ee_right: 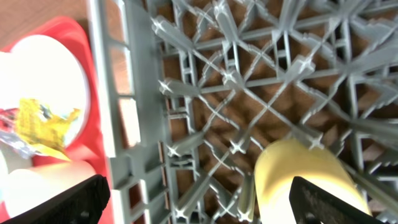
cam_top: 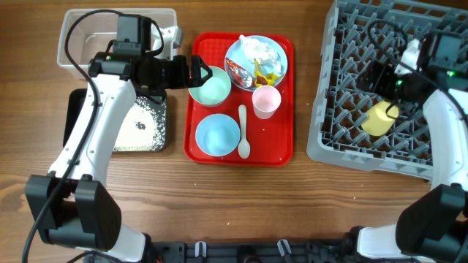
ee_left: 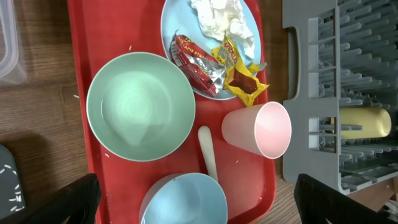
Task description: Sort waste into correct bins and load items into the dishwasher rack
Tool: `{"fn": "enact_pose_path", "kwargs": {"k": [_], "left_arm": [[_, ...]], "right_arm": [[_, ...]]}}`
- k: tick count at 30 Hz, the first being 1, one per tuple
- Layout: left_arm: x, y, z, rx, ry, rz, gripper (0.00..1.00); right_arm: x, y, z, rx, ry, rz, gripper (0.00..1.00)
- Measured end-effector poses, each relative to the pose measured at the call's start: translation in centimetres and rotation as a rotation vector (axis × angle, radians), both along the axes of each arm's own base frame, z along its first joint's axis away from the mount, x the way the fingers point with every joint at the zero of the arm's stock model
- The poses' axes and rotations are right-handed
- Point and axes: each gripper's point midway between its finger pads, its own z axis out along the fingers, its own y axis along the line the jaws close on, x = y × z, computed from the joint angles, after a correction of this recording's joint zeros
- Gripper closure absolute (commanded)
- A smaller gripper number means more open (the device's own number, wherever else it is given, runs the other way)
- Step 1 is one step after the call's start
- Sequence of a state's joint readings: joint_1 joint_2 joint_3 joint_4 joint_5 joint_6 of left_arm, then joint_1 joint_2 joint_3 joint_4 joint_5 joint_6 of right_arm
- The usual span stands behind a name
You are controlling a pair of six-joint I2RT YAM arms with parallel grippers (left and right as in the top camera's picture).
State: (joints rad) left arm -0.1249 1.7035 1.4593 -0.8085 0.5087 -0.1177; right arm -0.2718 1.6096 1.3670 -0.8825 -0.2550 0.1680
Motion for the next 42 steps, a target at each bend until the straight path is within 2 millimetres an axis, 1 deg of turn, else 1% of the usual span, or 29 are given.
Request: {"fn": "enact_pose_path", "kwargs": {"k": [2, 4, 7, 9, 11, 12, 13, 14, 16, 17, 19, 20, 22, 23, 27, 31, 35, 38, 40, 41, 42], "left_arm": [[0.0, 0.0, 0.0, 0.000, 0.000, -0.001, 0.00], [-0.1, -0.3, 0.0, 0.002, -0.001, -0.006, 0.00], [0.0, -0.8, -0.1, 0.021, -0.015, -0.016, 0.00], [0.1, -1.0, -0.2, 0.034, -0.020, -0.018, 0.00], [0.3, -0.7, -0.8, 0.054, -0.014, -0.006, 0.00], [0.4, -0.6, -1.1, 0.064, -0.010, -0.002, 0.00], [0.5, -0.4, -1.3, 0.072, -0.006, 0.002, 0.00], [0.5, -0.4, -1.4, 0.076, -0.004, 0.004, 0.00], [0.4, -0.2, -1.6, 0.086, 0.003, 0.009, 0.00], [0.4, -0.1, -1.7, 0.092, 0.006, 0.012, 0.00], [0.5, 0.1, -1.7, 0.104, 0.004, 0.019, 0.00], [0.5, 0.2, -1.8, 0.109, 0.005, 0.021, 0.00], [0.5, 0.3, -1.8, 0.116, 0.005, 0.025, 0.00], [0.5, 0.4, -1.9, 0.117, 0.007, 0.025, 0.00], [0.5, 0.4, -1.9, 0.120, 0.005, 0.027, 0.00], [0.5, 0.4, -1.9, 0.122, 0.005, 0.028, 0.00], [0.5, 0.5, -1.9, 0.123, 0.005, 0.029, 0.00], [0.5, 0.5, -1.9, 0.123, 0.006, 0.028, 0.00], [0.5, 0.4, -2.0, 0.123, 0.009, 0.028, 0.00], [0.4, 0.4, -2.1, 0.124, 0.012, 0.027, 0.00], [0.4, 0.3, -2.2, 0.125, 0.014, 0.023, 0.00]], "right_arm": [[0.1, 0.0, 1.5, 0.001, -0.010, 0.002, 0.03], [-0.3, 0.6, 2.4, 0.024, -0.011, 0.018, 0.03], [-0.6, 2.6, 2.5, 0.063, -0.002, 0.075, 0.03], [-0.2, 5.3, 2.6, 0.073, -0.013, 0.148, 0.03], [0.1, 9.3, 2.3, 0.079, -0.031, 0.255, 0.03], [-0.1, 11.2, 2.0, 0.085, -0.020, 0.298, 0.03], [-0.3, 12.6, 1.6, 0.083, -0.006, 0.326, 0.03], [-0.4, 13.4, 1.1, 0.069, 0.009, 0.337, 0.03], [-0.9, 15.7, -1.0, 0.050, 0.064, 0.384, 0.03], [-1.0, 16.4, -2.0, 0.046, 0.090, 0.398, 0.03], [-1.4, 17.0, -3.6, 0.041, 0.138, 0.408, 0.03], [-1.7, 17.0, -4.8, 0.034, 0.183, 0.406, 0.02], [-2.3, 16.5, -5.8, 0.015, 0.234, 0.396, 0.02], [-2.5, 16.3, -5.9, 0.008, 0.244, 0.387, 0.02], [-3.3, 15.7, -6.3, -0.032, 0.285, 0.365, 0.01], [-3.2, 14.7, -6.5, -0.083, 0.291, 0.342, 0.01], [-3.0, 14.5, -6.5, -0.094, 0.288, 0.339, 0.00], [-2.6, 14.8, -6.4, -0.085, 0.266, 0.355, 0.00], [-2.4, 15.2, -5.9, -0.068, 0.253, 0.371, 0.00], [-2.1, 15.3, -5.4, -0.068, 0.243, 0.372, 0.00], [-1.8, 15.3, -4.4, -0.067, 0.222, 0.372, 0.00]]}}
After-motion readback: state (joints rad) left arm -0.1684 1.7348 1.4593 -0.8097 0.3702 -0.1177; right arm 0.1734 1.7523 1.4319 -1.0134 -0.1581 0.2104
